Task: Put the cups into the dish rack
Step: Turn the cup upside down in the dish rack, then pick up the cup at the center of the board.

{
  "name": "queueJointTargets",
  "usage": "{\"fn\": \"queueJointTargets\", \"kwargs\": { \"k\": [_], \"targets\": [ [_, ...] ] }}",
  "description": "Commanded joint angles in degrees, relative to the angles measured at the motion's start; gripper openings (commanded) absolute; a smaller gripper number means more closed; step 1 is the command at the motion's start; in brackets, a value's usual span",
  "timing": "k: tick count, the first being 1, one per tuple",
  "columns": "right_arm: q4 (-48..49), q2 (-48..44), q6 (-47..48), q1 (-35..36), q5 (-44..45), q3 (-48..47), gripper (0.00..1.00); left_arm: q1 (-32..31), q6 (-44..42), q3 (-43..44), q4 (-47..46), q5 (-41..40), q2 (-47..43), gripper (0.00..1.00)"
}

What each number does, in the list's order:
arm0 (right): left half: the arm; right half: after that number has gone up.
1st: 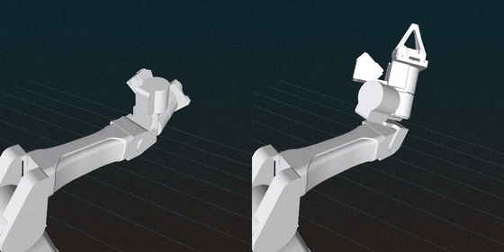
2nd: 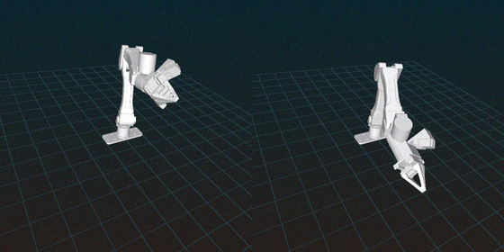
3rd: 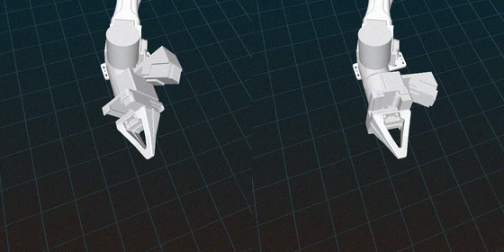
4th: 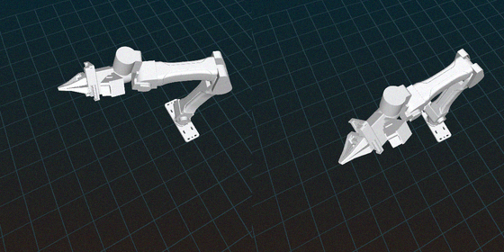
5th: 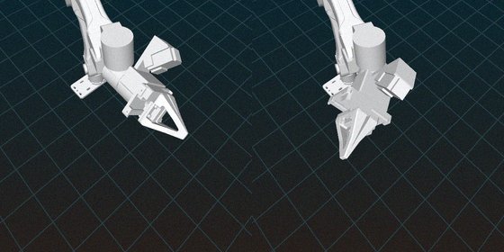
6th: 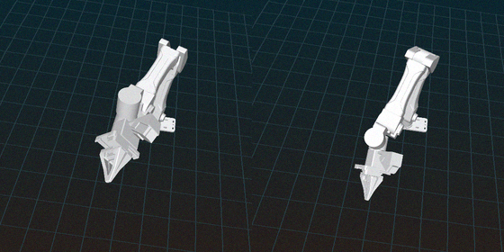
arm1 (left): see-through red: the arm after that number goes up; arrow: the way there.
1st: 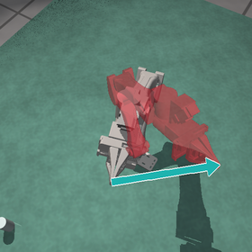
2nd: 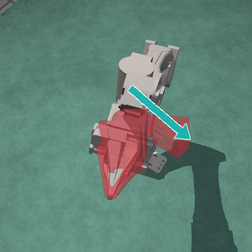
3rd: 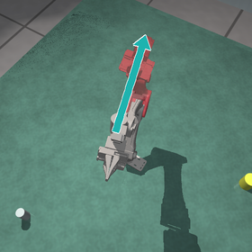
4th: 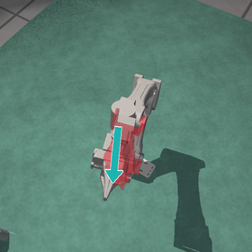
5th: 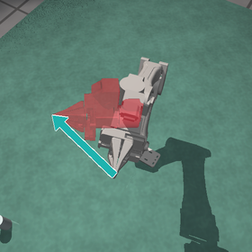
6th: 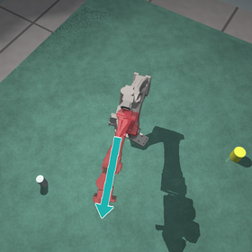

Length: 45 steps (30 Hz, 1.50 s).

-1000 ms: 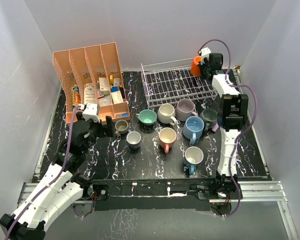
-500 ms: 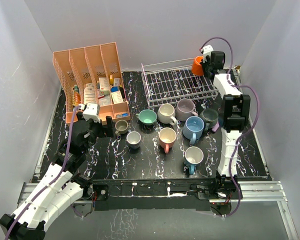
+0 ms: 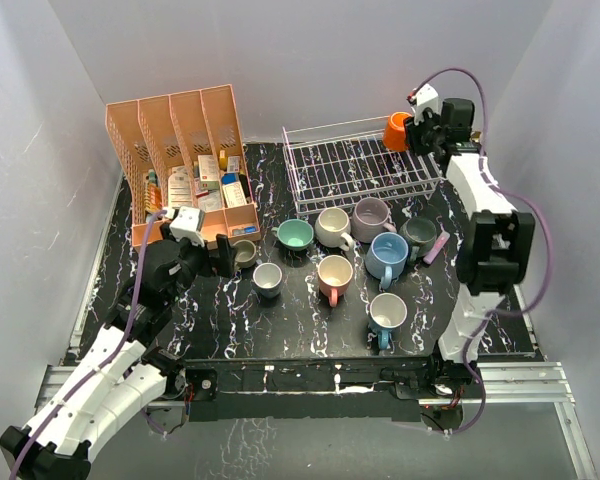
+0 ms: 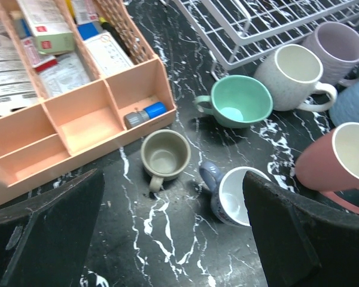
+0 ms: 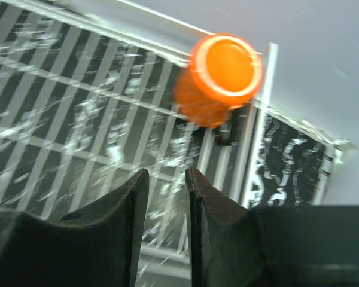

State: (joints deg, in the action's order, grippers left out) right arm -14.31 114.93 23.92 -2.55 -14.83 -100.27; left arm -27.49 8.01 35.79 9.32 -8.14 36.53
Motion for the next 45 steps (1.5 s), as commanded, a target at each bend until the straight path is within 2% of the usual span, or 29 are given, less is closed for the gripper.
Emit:
{"fn": "queueJointTargets", "kwargs": {
  "k": [1,6,10,13,16,19,23,29,35,37,39,41,43,45],
  "targets": [
    [1.29,-17.14,-3.50,0.00,-21.99,10.68,0.37,0.24,3.02,0.99,-2.38,7.18,1.91,0.97],
    [4.12,-33.86,-8.08,0.00,-35.94,25.05,0.54,0.26,13.10,-0.98,-7.23,11.92,2.10,0.97],
    [-3.81,-39.84,-7.92,0.00,-47.35,28.59,0.62,0.28,25.55,-3.36,-11.97,18.23,-0.18,0.97],
    [-8.30,-43.54,-7.66,0.00,-54.75,31.74,0.64,0.24,34.04,-6.27,-16.69,21.84,-2.27,0.97],
    [-8.46,-47.41,-7.16,0.00,-58.33,35.90,0.66,0.24,40.79,-7.33,-17.90,22.20,-3.45,0.97],
    [-5.63,-51.17,-6.83,-0.17,-58.66,40.30,0.70,0.26,43.93,-6.36,-14.69,22.18,-2.69,0.96],
    [-6.79,-51.07,-4.17,-0.54,-60.00,43.07,0.70,0.24,43.00,-2.94,-8.27,22.37,1.10,0.92],
    [-6.12,-50.33,-3.61,-4.35,-63.23,44.99,0.70,0.20,33.06,7.38,2.37,24.04,10.99,0.87],
    [-2.31,-49.93,-4.42,-7.20,-64.69,50.47,0.71,-1.03,29.92,14.67,5.76,22.13,18.26,0.79],
    [-2.31,-49.43,-4.13,-7.30,-64.63,50.76,0.71,-3.69,29.24,17.32,8.64,17.63,20.99,0.76],
    [-2.26,-48.69,-3.98,-7.33,-64.00,51.07,0.71,-9.12,27.69,20.90,11.52,9.83,24.30,0.73],
    [-2.22,-48.25,-4.05,-7.40,-62.76,51.14,0.71,-15.85,26.11,25.43,16.44,1.00,28.77,0.65],
    [-2.28,-48.00,-4.14,-7.38,-61.71,50.97,0.71,-20.31,24.77,31.52,21.28,-4.00,35.32,0.61],
    [-2.46,-48.19,-4.15,-7.35,-60.54,50.96,0.71,-23.21,23.54,36.39,26.67,-7.44,40.73,0.51]
  ]
}}
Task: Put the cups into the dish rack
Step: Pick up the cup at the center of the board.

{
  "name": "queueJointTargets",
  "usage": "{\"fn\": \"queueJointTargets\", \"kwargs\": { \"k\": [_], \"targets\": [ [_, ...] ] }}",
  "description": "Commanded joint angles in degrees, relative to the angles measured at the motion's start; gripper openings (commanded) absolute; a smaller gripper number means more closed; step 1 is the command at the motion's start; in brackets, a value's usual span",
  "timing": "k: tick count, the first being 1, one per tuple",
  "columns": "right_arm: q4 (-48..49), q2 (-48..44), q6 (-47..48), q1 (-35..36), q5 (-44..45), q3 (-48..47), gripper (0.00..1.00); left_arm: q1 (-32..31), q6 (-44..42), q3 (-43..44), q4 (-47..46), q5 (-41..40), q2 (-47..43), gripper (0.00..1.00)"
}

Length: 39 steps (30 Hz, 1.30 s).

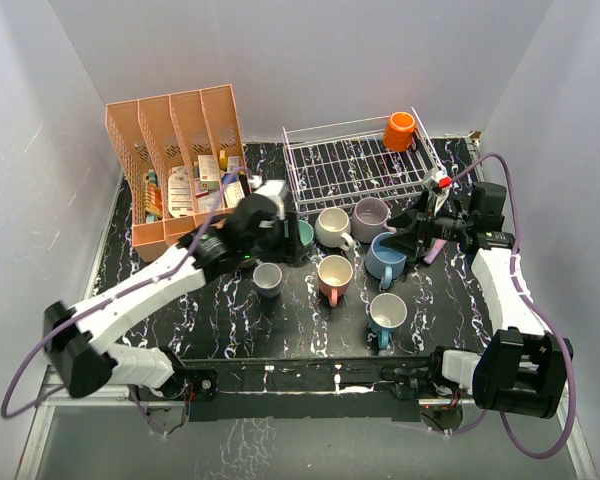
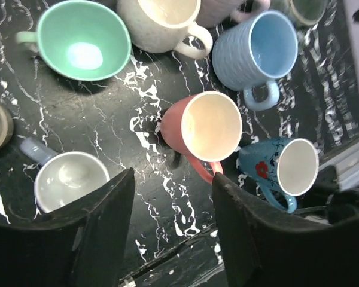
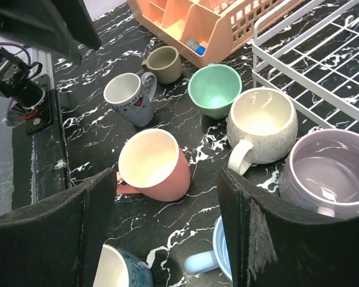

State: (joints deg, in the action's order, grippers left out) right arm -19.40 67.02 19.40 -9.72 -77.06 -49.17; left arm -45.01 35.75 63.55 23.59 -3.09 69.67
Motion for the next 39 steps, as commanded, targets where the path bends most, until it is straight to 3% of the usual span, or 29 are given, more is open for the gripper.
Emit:
{"fn": "queueJointTargets", "kwargs": {
  "k": [1,6,13,18,27,32,39],
  "targets": [
    [2.57,-0.49,0.38,-0.21,2.26,-0.10,0.71,-6.87,-4.60,10.86,15.45,-14.90,10.03,0.48],
    [2.55,-0.94,0.72,-0.46,3.82,0.30,0.71,-10.41,-5.75,16.21,24.00,-19.97,16.02,0.44],
    [2.61,0.34,0.64,-0.48,3.21,0.31,0.71,-10.70,-6.77,9.56,20.27,-17.31,14.76,0.38],
    [2.62,1.96,0.64,-0.51,3.48,0.30,0.71,-10.64,-8.20,8.02,21.52,-15.95,17.69,0.25],
    [2.97,2.80,0.60,-0.53,4.43,0.56,0.71,-10.62,-10.31,5.81,18.71,-16.43,22.13,0.31],
    [3.03,3.02,0.64,-0.48,4.39,0.56,0.71,-10.59,-11.27,6.23,17.51,-18.05,25.95,0.29],
    [2.83,3.16,0.68,-0.54,4.43,0.43,0.71,-10.58,-11.58,6.50,16.18,-16.01,27.13,0.01]
  ]
}}
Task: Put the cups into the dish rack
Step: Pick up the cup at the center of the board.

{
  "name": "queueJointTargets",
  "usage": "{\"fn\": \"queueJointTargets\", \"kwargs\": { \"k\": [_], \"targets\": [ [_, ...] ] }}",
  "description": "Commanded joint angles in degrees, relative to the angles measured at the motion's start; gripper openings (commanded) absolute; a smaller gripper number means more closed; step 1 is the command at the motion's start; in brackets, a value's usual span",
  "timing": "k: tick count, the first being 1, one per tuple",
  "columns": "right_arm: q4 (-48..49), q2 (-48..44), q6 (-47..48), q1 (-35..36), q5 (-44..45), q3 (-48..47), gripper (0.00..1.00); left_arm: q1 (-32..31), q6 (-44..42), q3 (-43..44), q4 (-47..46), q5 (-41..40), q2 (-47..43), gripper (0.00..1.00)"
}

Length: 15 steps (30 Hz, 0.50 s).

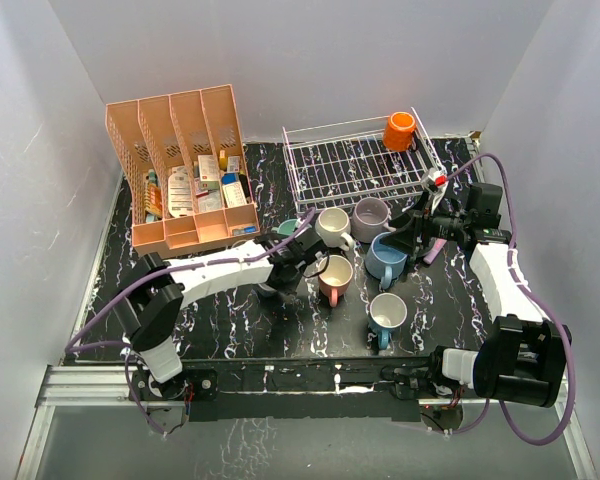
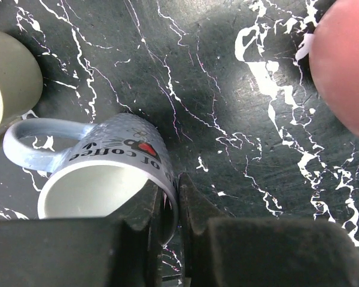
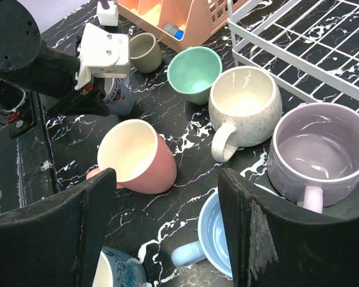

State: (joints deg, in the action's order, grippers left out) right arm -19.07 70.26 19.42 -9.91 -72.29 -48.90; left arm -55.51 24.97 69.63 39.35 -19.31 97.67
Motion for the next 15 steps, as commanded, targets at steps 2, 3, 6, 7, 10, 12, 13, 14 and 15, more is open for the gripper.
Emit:
{"fn": "queueJointTargets", "kwargs": {
  "k": [2,3,6,7,10,12,13,14,15],
  "targets": [
    [2.38,-0.09,0.71,-0.33,-0.37,0.08,0.71,-0.07,-0.81,0.23,0.82,0.55,-2.20,0.00],
    [2.25,-0.09,0.78,-0.29,-0.47,0.04,0.71,-0.04,-0.97,0.06,0.77,0.89,-3.28,0.00],
    [2.07,-0.21,0.88,-0.28,-0.76,-0.04,0.71,-0.07,-2.92,-1.37,-0.77,2.84,-7.66,0.00],
    [1.98,-0.21,0.88,-0.33,-0.85,-0.13,0.71,-0.08,-3.79,-2.09,-1.57,3.45,-9.56,0.00],
    [1.90,-0.21,1.01,-0.33,-1.14,-0.14,0.71,-0.08,-9.12,-5.35,-5.52,6.08,-16.43,0.00],
    [1.86,-0.16,1.09,-0.28,-1.32,-0.05,0.71,-0.04,-13.91,-8.33,-8.63,9.12,-21.81,0.00],
    [1.85,-0.17,1.18,-0.28,-1.43,-0.05,0.71,0.01,-15.82,-9.67,-10.35,10.91,-24.34,0.00],
    [1.80,-0.23,1.35,-0.28,-1.58,0.02,0.71,0.15,-17.84,-10.97,-12.13,12.92,-27.02,0.00],
    [1.76,-0.31,1.49,-0.28,-1.82,0.03,0.71,0.29,-19.10,-12.17,-14.12,14.64,-29.49,0.00]
  ]
}}
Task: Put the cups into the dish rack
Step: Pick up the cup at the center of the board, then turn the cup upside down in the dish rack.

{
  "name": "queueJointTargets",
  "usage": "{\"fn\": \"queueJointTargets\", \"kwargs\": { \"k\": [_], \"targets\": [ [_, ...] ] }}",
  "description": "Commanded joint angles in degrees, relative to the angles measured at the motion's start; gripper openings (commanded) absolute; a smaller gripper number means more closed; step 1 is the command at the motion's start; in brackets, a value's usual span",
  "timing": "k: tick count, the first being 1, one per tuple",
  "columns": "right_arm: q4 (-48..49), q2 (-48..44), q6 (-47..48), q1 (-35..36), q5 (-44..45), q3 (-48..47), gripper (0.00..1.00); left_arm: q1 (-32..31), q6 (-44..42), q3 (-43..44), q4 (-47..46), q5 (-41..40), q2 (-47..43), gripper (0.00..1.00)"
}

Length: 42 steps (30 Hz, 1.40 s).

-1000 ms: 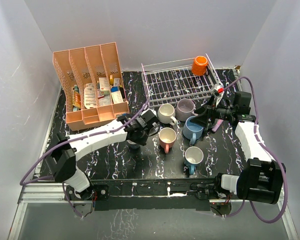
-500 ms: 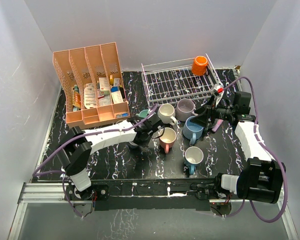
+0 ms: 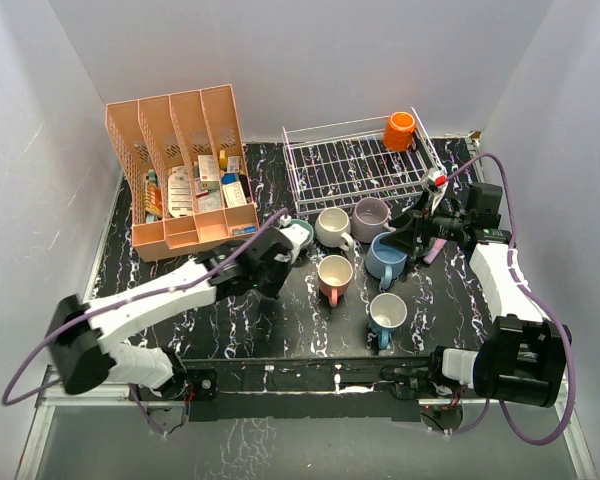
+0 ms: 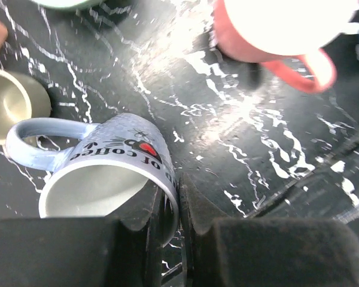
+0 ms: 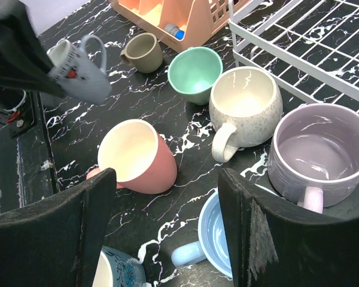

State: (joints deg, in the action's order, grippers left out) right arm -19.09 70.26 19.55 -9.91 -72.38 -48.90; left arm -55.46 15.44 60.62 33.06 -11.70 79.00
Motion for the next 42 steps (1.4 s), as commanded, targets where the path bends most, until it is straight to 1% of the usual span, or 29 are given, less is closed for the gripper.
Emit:
{"fn": "queueJointTargets", "kwargs": {
  "k": [1,3,7,9,11,13,14,15,16,18,20,23,25,26,28,30,32,34,36,38,39,40,41,42],
  "targets": [
    [1.47,-0.42,1.70,-0.29,-2.08,0.04,0.71,0.54,-10.25,-4.41,-9.60,8.98,-13.00,0.00],
    [-0.01,-0.59,3.39,-0.29,-2.98,-0.20,0.71,1.49,-10.88,-7.04,-14.75,14.14,-17.67,0.00],
    [-4.34,-1.21,9.45,-0.28,-4.94,-0.94,0.71,4.03,-8.90,-11.49,-25.93,26.34,-22.90,0.00],
    [-6.24,-1.51,12.00,-0.32,-6.28,-1.14,0.71,5.96,-5.56,-13.76,-32.29,31.08,-24.57,0.00],
    [-7.73,-1.65,13.98,-0.29,-7.50,-1.26,0.71,9.04,-0.36,-16.47,-41.60,36.93,-25.48,0.00],
    [-8.06,-1.72,14.68,-0.28,-7.94,-1.28,0.71,13.41,8.10,-19.22,-52.32,43.23,-25.46,0.00],
    [-8.04,-1.82,14.86,-0.29,-8.02,-1.32,0.71,15.25,13.54,-20.52,-58.48,45.83,-24.99,0.00],
    [-7.99,-1.92,14.97,-0.28,-7.95,-1.36,0.71,17.06,21.06,-21.42,-63.98,47.81,-24.03,0.00],
    [-7.98,-2.03,15.19,-0.31,-7.82,-1.41,0.71,19.19,26.43,-21.95,-68.95,48.52,-22.77,0.00],
    [-7.98,-1.92,15.56,-0.34,-7.63,-1.81,0.71,21.62,38.88,-22.68,-78.82,48.45,-18.96,0.00],
    [-8.05,-1.68,15.92,-0.23,-7.39,-2.69,0.71,22.91,51.99,-22.58,-86.97,46.08,-15.04,0.00],
    [-11.07,-0.85,20.66,-0.14,-7.62,-6.35,0.71,23.36,68.82,-21.20,-97.95,42.55,-8.48,0.00],
    [-15.95,0.45,26.78,0.02,-7.54,-10.43,0.72,23.92,78.79,-18.70,-101.52,41.27,-4.69,0.00],
    [-19.03,1.20,31.30,0.07,-7.55,-12.84,0.73,24.12,83.30,-17.32,-101.76,40.73,-3.17,0.00],
    [-25.70,2.67,40.57,0.15,-7.15,-17.57,0.87,24.24,90.27,-14.42,-101.79,39.31,-1.04,0.00],
    [-30.73,3.63,49.69,0.18,-7.00,-21.40,0.98,24.27,93.06,-11.48,-100.54,38.65,0.58,0.00],
    [-34.78,3.89,58.35,0.16,-7.66,-23.72,1.00,24.26,95.08,-8.36,-97.33,38.51,1.37,0.00],
    [-34.45,3.12,62.84,0.18,-9.23,-24.36,1.00,24.27,97.05,-6.44,-99.41,38.62,2.85,0.00],
    [-30.28,1.97,61.83,0.23,-11.71,-24.18,1.00,24.22,100.60,-4.52,-104.83,39.67,5.29,0.00],
    [-25.03,1.43,57.74,0.20,-14.75,-24.55,1.00,24.13,103.72,-2.67,-109.55,40.58,8.13,0.00],
    [-20.86,1.30,53.61,0.19,-16.37,-24.91,1.00,24.01,104.81,-1.84,-111.41,40.96,9.10,0.00],
    [-16.32,1.14,46.35,0.22,-18.23,-25.08,1.00,23.87,105.87,-1.05,-112.74,41.42,9.82,0.00],
    [-12.43,0.98,42.62,0.41,-19.75,-25.07,1.00,23.78,106.65,-0.31,-113.73,41.79,10.48,0.00],
    [-10.01,0.72,41.37,0.91,-20.81,-25.16,1.00,23.67,107.10,0.39,-114.47,42.37,11.00,0.00]
  ]
}}
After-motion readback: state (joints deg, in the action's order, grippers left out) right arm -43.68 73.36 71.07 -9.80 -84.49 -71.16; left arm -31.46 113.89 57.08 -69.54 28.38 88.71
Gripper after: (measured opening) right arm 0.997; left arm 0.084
